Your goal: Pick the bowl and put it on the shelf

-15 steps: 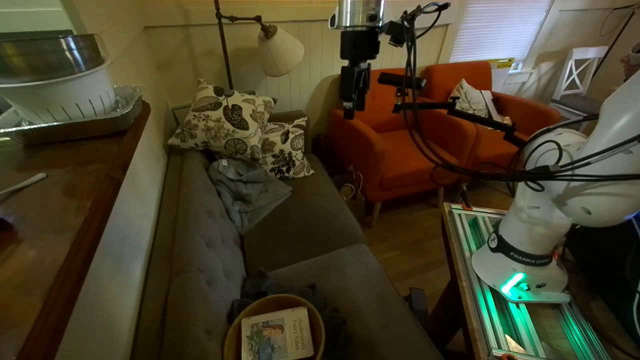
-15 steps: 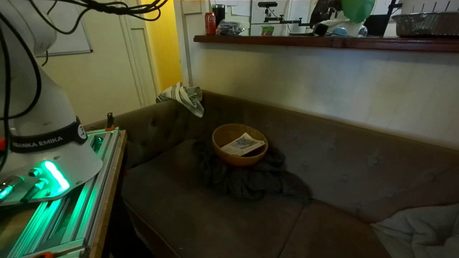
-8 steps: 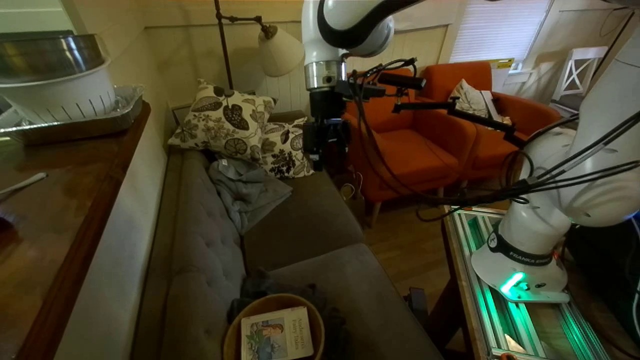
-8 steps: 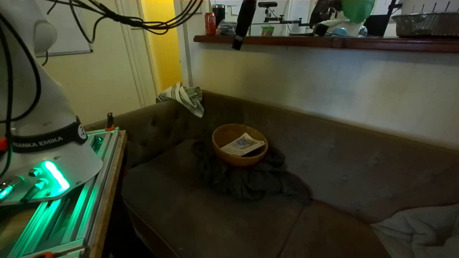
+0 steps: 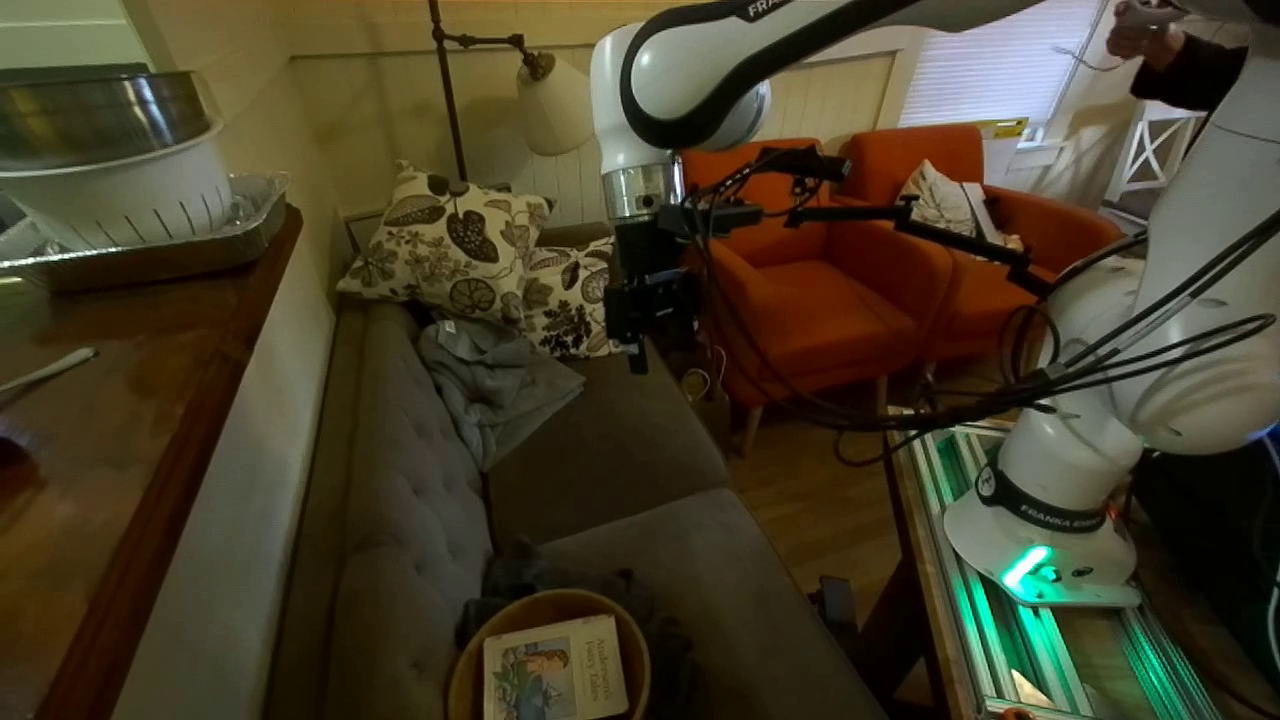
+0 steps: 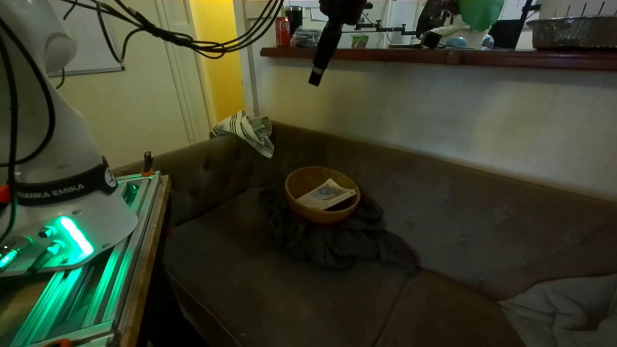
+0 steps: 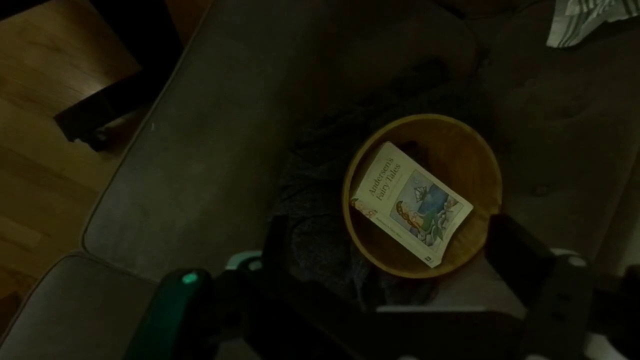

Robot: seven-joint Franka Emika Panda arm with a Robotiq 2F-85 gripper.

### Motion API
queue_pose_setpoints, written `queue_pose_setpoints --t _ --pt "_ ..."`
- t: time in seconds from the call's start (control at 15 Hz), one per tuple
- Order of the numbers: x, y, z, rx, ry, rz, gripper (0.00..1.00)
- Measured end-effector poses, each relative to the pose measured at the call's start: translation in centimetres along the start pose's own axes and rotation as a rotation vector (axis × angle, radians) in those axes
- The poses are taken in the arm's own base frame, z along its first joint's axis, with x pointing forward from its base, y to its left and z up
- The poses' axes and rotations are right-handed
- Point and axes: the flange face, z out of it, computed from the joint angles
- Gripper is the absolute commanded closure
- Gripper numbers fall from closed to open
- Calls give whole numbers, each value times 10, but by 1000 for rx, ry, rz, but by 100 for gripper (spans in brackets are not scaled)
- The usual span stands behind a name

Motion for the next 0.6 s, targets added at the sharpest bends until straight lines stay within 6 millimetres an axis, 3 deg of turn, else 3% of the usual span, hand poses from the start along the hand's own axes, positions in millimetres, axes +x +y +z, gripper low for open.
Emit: queue_pose_setpoints --t 0.2,0.6 --pt "-1 -11 20 -5 27 12 0" --pt "-20 -44 144 43 116 239 0"
